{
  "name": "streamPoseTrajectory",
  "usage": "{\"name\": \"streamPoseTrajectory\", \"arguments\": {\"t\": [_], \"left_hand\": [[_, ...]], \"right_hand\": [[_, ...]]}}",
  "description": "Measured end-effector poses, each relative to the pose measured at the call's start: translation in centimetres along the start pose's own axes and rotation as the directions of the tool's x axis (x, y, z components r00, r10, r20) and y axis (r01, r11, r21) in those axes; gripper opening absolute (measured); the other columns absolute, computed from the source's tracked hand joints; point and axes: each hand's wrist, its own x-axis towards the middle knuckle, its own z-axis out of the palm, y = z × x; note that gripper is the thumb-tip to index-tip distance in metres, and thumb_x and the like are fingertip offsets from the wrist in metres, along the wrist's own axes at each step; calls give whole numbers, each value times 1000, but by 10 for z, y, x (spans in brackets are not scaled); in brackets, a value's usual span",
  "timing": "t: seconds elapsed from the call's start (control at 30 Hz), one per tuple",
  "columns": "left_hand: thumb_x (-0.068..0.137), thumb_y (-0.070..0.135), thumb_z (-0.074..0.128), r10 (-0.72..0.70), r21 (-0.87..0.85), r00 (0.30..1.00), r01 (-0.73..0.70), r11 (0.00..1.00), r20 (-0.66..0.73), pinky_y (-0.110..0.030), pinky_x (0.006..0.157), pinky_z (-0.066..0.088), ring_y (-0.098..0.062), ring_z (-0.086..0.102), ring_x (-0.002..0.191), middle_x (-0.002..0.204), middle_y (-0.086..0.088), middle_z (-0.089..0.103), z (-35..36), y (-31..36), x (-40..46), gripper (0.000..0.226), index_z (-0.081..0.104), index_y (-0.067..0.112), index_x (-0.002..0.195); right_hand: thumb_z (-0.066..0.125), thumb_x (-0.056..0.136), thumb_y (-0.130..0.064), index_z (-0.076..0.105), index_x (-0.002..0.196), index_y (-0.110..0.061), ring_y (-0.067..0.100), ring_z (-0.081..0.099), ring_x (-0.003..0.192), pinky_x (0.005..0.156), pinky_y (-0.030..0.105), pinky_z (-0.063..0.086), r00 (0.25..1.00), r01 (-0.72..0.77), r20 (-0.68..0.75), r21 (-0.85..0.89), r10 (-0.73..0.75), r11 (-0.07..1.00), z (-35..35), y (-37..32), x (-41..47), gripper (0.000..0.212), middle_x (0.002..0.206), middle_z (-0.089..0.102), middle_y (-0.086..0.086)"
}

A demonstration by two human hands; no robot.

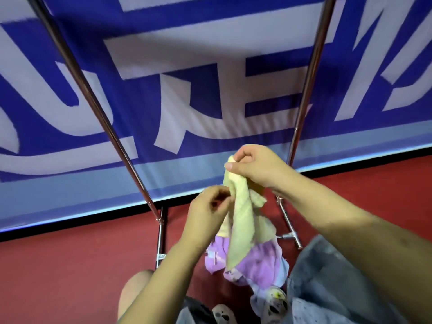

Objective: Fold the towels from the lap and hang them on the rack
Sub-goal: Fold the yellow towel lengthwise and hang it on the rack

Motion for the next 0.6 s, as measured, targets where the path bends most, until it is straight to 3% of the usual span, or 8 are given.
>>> {"name": "streamPoseTrajectory", "arguments": {"t": [0.1,0.27,0.4,0.47,0.53,0.6], "left_hand": [[88,15,64,25,-75,999,-28,997,-44,-13,67,45,-2,60,69,75,9,68,-24,36,-2,9,66,16,79],[91,14,60,63,-182,996,-74,981,-64,-25,66,43,-13,55,70,74,2,64,-57,74,-13,13,60,12,78],[91,12,57,36,-322,990,-79,943,-139,-30,73,46,-11,54,73,75,0,60,-70,100,-12,13,58,10,78],[88,17,58,-2,-388,987,-61,920,-161,-32,76,47,-11,54,71,71,5,59,-76,111,-9,14,58,18,74],[80,25,56,-48,-442,983,-35,896,-175,-36,76,47,-13,52,70,69,6,58,-84,122,-4,9,59,24,71],[78,27,55,-69,-474,978,-32,880,-195,-38,74,45,-18,51,73,71,3,57,-92,133,1,8,60,24,73]], "right_hand": [[73,78,-25,56,70,-20,-1,48,44,45,14,37,995,85,-53,-27,-86,996,-14,-34,-12,19,57,55,-5],[71,81,-20,59,74,-14,4,50,45,45,17,39,985,154,-97,116,-143,981,-29,-66,-25,15,58,56,-1],[65,85,-23,61,91,-13,22,59,68,66,41,52,983,167,-99,154,-153,974,-33,-64,-34,12,76,64,9],[63,86,-30,62,90,-19,27,64,82,80,43,53,979,158,-146,125,-140,979,-33,-50,-43,12,86,67,9],[62,87,-29,62,91,-17,18,64,84,79,31,51,976,158,-168,127,-135,979,-29,-32,-55,13,86,66,1],[58,89,-25,62,93,-13,3,60,75,70,16,47,991,109,-92,159,-95,981,-21,-16,-69,13,85,65,-1]]}}
